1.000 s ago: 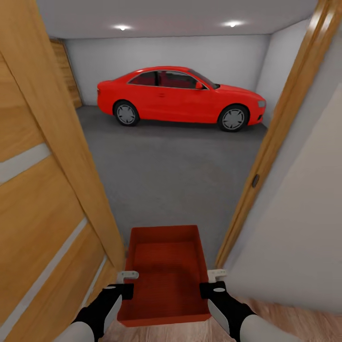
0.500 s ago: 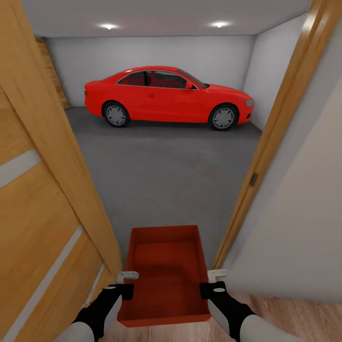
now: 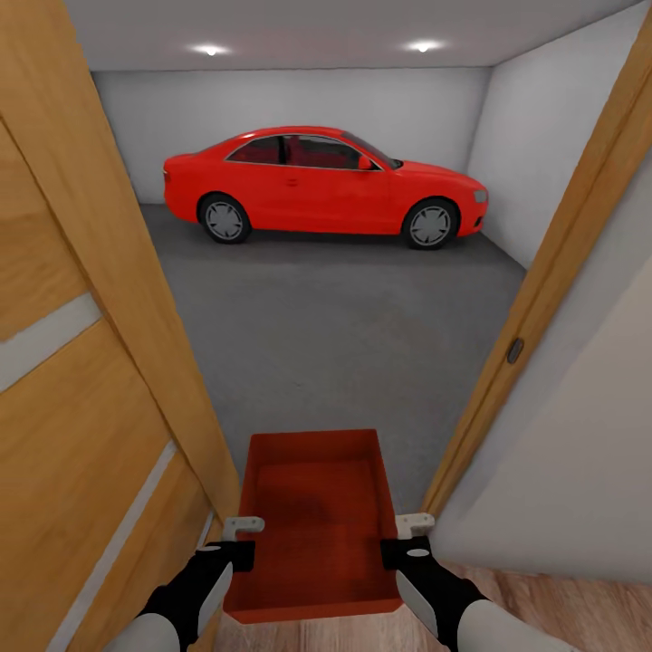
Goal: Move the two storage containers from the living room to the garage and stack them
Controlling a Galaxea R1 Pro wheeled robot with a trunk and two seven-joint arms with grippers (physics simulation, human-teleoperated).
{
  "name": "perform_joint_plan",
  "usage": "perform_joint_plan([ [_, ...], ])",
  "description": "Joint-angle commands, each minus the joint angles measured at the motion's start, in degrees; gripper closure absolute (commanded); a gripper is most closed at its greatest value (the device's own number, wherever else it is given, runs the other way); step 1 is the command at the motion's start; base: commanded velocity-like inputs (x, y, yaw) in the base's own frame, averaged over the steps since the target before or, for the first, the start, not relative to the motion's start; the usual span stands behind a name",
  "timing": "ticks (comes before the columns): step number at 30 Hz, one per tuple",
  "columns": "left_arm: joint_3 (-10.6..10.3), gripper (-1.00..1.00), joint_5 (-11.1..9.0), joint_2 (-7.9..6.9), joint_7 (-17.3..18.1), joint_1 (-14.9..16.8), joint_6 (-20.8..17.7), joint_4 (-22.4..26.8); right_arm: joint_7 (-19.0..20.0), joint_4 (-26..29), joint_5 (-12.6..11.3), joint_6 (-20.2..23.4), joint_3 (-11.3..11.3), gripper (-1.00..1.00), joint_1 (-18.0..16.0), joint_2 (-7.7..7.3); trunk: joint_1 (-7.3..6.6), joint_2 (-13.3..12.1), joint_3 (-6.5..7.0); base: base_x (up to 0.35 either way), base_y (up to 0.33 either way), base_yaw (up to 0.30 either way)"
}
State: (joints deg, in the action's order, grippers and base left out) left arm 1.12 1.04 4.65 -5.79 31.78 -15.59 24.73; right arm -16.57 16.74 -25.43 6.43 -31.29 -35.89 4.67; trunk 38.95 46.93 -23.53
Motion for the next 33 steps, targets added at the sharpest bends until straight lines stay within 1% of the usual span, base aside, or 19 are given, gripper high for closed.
perform_joint_plan([
  [1,-1.5,1.0,0.4,0.0,-0.5,0.0,-0.2,0.2,-1.4,-0.7,-0.8,0.4,-1.1,1.0,-0.1,-0.72,0.01,0.1,-0.06,0.003,0.007,0.0],
  [7,-1.5,1.0,0.4,0.0,-0.5,0.0,-0.2,0.2,-1.4,-0.7,-0.8,0.4,-1.1,1.0,-0.1,-0.72,0.01,0.1,-0.06,0.001,0.002,-0.027],
  [19,-1.5,1.0,0.4,0.0,-0.5,0.0,-0.2,0.2,-1.5,-0.7,-0.8,0.4,-1.1,1.0,-0.1,-0.72,0.01,0.1,-0.06,0.0,0.0,-0.163],
  [22,-1.5,1.0,0.4,0.0,-0.5,0.0,-0.2,0.2,-1.5,-0.7,-0.8,0.4,-1.1,1.0,-0.1,-0.72,0.01,0.1,-0.06,0.0,0.017,-0.021],
  [27,-1.5,1.0,0.4,0.0,-0.5,0.0,-0.2,0.2,-1.5,-0.7,-0.8,0.4,-1.1,1.0,-0.1,-0.72,0.01,0.1,-0.06,0.035,0.184,-0.003],
  [33,-1.5,1.0,0.4,0.0,-0.5,0.0,-0.2,0.2,-1.4,-0.7,-0.8,0.4,-1.1,1.0,-0.1,-0.72,0.01,0.1,-0.06,0.006,0.031,0.0],
])
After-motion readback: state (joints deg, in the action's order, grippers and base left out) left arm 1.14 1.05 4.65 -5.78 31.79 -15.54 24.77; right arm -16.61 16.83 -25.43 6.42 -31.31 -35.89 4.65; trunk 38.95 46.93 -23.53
